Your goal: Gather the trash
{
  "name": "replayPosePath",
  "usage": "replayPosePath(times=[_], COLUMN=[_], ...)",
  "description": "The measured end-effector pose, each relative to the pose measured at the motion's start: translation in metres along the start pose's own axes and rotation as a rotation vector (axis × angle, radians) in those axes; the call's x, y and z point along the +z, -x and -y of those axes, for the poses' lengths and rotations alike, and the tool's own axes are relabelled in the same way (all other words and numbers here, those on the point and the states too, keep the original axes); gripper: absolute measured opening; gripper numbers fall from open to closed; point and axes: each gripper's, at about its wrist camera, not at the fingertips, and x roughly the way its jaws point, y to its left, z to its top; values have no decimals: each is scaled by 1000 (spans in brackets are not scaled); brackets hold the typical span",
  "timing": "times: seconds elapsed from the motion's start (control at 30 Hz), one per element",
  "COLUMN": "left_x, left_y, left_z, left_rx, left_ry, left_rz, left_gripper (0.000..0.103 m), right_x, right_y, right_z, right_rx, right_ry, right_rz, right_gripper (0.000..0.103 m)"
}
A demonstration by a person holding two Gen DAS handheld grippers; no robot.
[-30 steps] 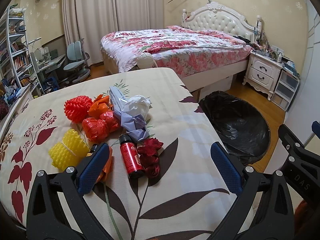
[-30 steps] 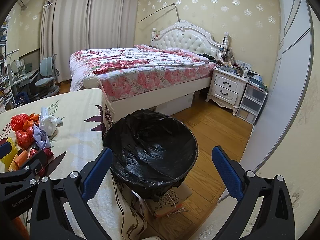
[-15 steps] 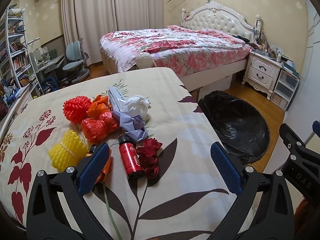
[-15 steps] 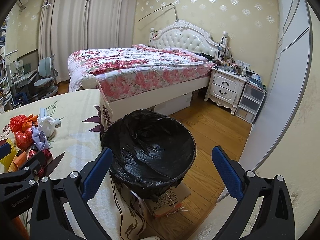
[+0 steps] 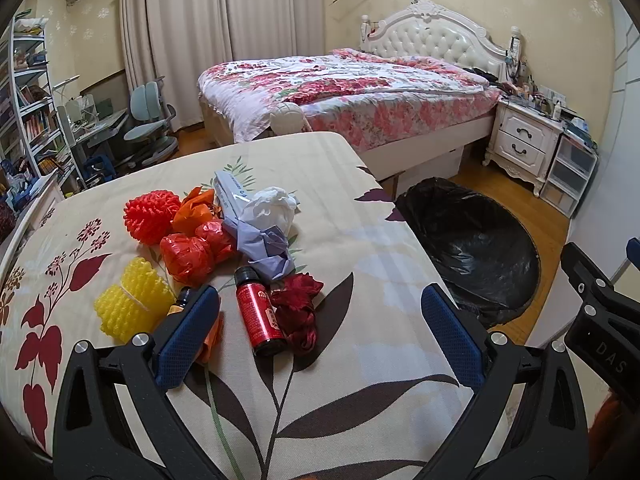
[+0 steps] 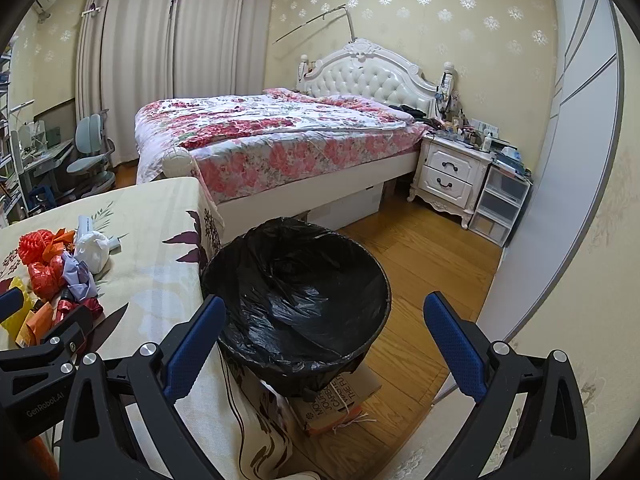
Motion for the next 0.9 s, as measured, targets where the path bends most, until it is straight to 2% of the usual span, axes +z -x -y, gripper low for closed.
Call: replayPosePath(times=[0.9], left_x=[-2], left_y=[-1], left_z=[5], left_rx=[-2], left_ry=[-4], left_rz=[-2], left_gripper=[99], right_x=[0], right_y=[0], right_z=[0], right_rx=[1], right_ry=[-1], right_rz=[-3], right_gripper=[97])
